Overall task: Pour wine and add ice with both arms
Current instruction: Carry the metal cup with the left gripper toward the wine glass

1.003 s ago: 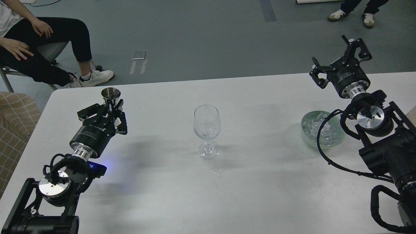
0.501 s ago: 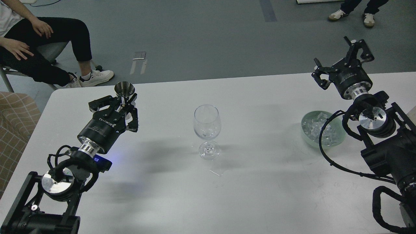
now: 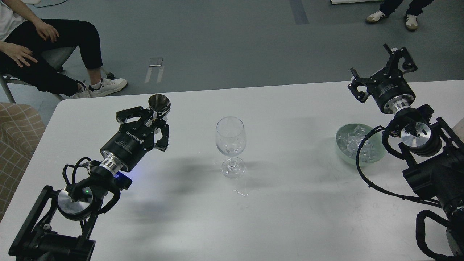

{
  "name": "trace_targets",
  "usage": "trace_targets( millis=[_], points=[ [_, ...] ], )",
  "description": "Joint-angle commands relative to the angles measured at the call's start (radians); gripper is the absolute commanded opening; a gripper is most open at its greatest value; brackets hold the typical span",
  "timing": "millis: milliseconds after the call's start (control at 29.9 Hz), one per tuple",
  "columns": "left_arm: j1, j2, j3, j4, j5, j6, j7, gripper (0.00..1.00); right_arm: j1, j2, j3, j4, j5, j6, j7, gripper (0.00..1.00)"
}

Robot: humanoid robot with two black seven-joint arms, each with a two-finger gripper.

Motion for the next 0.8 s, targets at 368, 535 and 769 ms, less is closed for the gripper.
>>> trace_targets(
  millis=[368,535,769],
  points=[
    [-0.075,0.038,0.065,-0.002,0.06,0.01,0.055,0.02,-0.005,-0.001,0.002,0.001,0.002,0.0,0.0,1.0],
    [-0.11,0.041,0.094,0.0,0.062,0.012,0.059,0.0,-0.01,-0.01,0.003,0.001,0.002,0.0,0.0,1.0],
    [-0.135,0.037,0.1,0.0,0.064,0.012,0.083,0.0,-0.013,-0.016,0.003,0.001,0.002,0.0,0.0,1.0]
  ],
)
